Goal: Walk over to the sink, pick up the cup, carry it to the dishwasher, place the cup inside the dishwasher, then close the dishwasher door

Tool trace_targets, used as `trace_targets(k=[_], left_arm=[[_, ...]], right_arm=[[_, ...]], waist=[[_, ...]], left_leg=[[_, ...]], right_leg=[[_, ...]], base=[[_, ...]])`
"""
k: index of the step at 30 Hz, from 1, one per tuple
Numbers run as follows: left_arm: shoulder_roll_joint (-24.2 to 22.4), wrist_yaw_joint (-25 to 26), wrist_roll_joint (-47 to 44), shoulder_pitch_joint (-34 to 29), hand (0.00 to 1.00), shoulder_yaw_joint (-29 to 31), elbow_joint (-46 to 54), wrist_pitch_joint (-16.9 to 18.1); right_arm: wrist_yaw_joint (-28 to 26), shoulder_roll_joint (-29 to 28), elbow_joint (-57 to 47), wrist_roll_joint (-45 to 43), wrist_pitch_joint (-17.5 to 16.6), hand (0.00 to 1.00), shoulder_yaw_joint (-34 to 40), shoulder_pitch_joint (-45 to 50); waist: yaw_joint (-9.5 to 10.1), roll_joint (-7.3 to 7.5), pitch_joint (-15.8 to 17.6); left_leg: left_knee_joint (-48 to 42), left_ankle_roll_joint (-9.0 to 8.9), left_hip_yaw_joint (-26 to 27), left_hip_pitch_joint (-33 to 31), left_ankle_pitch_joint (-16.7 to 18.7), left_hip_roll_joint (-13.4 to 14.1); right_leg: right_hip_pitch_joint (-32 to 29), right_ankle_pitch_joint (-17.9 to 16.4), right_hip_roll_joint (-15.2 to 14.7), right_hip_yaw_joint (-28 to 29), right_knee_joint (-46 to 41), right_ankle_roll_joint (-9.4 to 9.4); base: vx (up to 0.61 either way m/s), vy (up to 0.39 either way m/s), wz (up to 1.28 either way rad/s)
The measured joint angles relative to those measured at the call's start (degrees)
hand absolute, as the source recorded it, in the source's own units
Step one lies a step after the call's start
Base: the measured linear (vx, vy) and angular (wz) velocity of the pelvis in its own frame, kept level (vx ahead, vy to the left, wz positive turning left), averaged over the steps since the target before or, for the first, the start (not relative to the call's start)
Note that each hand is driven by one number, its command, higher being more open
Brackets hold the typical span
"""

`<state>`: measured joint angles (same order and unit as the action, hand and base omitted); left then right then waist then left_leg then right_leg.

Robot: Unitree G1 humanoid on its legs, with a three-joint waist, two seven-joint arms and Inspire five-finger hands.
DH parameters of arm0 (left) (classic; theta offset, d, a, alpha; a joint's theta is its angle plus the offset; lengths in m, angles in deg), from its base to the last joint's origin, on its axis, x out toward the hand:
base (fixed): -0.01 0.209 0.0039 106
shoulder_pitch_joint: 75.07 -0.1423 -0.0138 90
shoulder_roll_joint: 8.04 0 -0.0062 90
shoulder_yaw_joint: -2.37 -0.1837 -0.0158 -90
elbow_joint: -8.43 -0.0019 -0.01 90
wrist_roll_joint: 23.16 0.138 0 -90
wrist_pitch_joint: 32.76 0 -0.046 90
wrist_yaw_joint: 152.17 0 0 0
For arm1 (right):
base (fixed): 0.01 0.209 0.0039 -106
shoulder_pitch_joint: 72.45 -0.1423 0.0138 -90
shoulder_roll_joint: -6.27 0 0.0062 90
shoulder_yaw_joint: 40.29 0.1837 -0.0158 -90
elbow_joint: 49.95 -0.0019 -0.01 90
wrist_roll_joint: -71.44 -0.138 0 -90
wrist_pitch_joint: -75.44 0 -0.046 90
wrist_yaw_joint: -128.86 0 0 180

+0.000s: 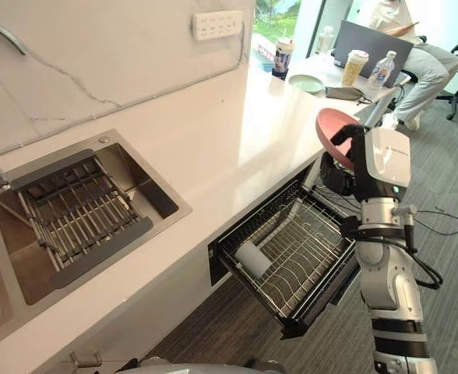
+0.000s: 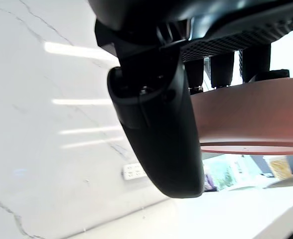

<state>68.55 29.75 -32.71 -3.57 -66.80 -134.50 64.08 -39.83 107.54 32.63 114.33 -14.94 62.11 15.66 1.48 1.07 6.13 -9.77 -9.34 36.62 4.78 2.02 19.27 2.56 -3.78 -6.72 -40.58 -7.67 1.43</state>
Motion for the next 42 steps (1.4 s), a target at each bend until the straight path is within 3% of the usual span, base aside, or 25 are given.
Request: trace_targets(k=[8, 14, 19, 25, 30, 31, 42], left_arm=[[-1.5, -2.6, 2.8, 1.4, 1.00, -2.9, 1.1, -0.2], [-1.1, -4.9, 2.8, 4.2, 1.00, -9.7, 1.2, -0.9], [1.0, -8.3, 2.8, 5.9, 1.00, -14.2, 3.3, -0.7], [0.9, -9.6, 2.7, 10.6, 1.00, -19.4, 4.7, -0.1], [0.8, -9.8, 2.6, 12.2, 1.00, -22.3, 6.5, -0.2], [0.6, -9.8, 2.0, 12.6, 1.00, -22.3, 6.4, -0.6], [0.3, -8.1, -2.8, 12.6, 1.00, -21.1, 5.8, -1.4]], right_arm=[[-2.4, -6.2, 0.0, 0.1, 0.9, 0.00, 1.2, 5.3], [-3.7, -6.7, 2.3, 1.0, 1.3, 0.00, 0.7, 5.2], [-3.3, -6.7, 10.4, 1.8, 3.2, 0.00, 0.6, 3.2], [-1.8, -1.9, 19.6, 1.8, 5.2, 0.00, -0.7, -8.6], [-1.5, 0.3, 24.9, 1.7, 7.1, 0.00, -2.7, -14.7], [-1.5, 0.9, 25.5, 1.7, 7.7, 1.00, -2.7, -14.8], [0.6, 1.3, 25.7, -5.0, 12.3, 1.00, -1.9, -15.1]], waist=[[-1.37, -0.50, 0.1], [-1.81, -3.34, 3.1], [-2.54, -3.91, 6.8], [-2.73, -7.67, 12.3], [-2.41, -10.21, 15.4], [-2.44, -10.78, 15.9], [-2.18, -11.04, 16.8]], left_leg=[[3.6, 1.42, 0.2, 0.3, -0.9, -4.2], [4.2, 3.33, 0.0, -2.3, -0.8, -7.7], [6.8, 4.83, -2.0, -5.4, -2.2, -10.7], [10.3, 7.27, -6.2, -9.5, -5.9, -14.0], [11.6, 8.13, -7.9, -11.9, -7.0, -15.3], [11.7, 8.33, -8.7, -12.3, -7.1, -15.6], [13.6, 9.08, -10.8, -11.1, -7.6, -18.0]], right_leg=[[-0.1, 4.3, -1.4, 0.6, 4.6, 1.22], [-6.9, 2.8, -7.1, 2.5, -3.5, 1.60], [-11.4, 2.3, -10.6, 2.1, -6.9, 1.62], [-14.8, 2.3, -13.8, -0.8, -9.6, 1.64], [-16.9, 2.2, -15.2, -2.0, -11.1, 1.70], [-17.1, 2.0, -15.7, -2.3, -11.5, 1.84], [-16.3, 1.8, -18.5, -2.4, -13.3, 2.68]], base=[[-0.04, 0.108, -0.02], [-0.10, 0.133, -0.07], [-0.10, 0.077, 0.17], [-0.03, 0.045, 0.35], [0.01, 0.018, 0.22], [0.03, 0.010, 0.30], [0.02, 0.023, 0.09]])
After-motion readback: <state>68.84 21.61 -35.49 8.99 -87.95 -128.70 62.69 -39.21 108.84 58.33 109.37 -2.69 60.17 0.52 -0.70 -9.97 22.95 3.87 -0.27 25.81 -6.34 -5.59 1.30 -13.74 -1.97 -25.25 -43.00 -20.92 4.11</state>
